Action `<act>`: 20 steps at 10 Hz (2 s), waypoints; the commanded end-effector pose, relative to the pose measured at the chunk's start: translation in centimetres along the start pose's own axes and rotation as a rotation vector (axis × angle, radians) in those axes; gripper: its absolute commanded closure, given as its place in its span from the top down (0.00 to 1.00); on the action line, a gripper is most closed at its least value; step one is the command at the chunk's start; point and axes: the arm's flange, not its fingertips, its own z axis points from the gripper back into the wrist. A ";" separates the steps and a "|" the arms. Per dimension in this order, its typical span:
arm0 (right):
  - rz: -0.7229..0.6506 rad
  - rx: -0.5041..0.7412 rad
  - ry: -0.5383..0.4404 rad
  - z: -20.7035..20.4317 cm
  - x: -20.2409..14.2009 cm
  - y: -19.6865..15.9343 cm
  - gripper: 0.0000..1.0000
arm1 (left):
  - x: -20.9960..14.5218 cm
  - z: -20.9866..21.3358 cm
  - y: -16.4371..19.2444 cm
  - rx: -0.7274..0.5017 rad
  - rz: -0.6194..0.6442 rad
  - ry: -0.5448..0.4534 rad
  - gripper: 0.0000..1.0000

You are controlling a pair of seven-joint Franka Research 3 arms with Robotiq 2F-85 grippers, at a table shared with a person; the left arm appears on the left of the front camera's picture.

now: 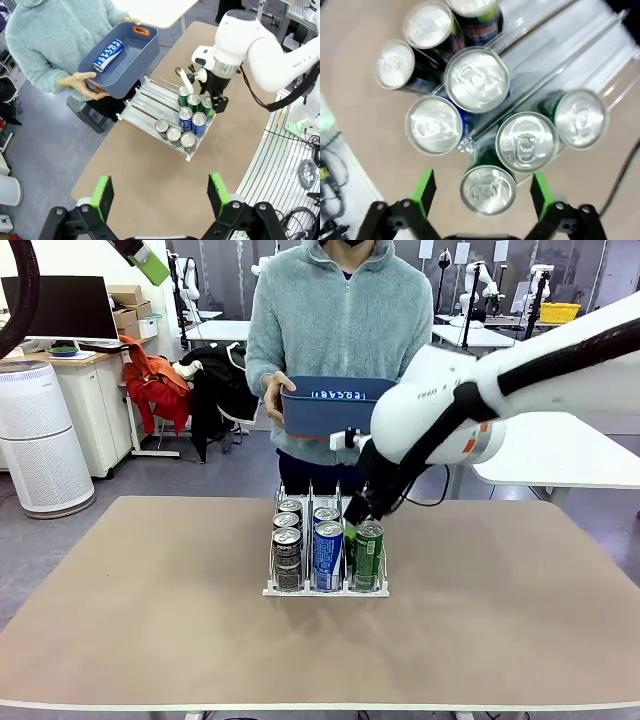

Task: Fill the beverage cans into the dispenser.
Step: Pick up the Ionic drink handed by the human.

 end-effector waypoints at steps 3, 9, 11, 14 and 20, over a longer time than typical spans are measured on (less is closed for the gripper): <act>0.055 0.037 -0.220 10.9 -0.2 -2.2 1.00 | -0.2 0.0 0.0 -0.001 0.002 0.001 1.00; -0.059 -0.061 -0.359 26.4 -4.7 -1.6 1.00 | -0.2 0.0 0.0 -0.001 0.002 0.001 1.00; -0.086 -0.094 -0.399 29.3 -5.8 -1.8 1.00 | -0.2 0.0 0.0 -0.001 0.002 0.001 1.00; -0.100 -0.130 -0.436 29.2 -5.8 -2.4 1.00 | -0.2 0.0 0.0 -0.001 0.002 0.001 1.00; -0.054 -0.167 -0.408 36.1 -7.4 -2.5 1.00 | -0.2 0.0 0.0 -0.001 0.002 0.001 1.00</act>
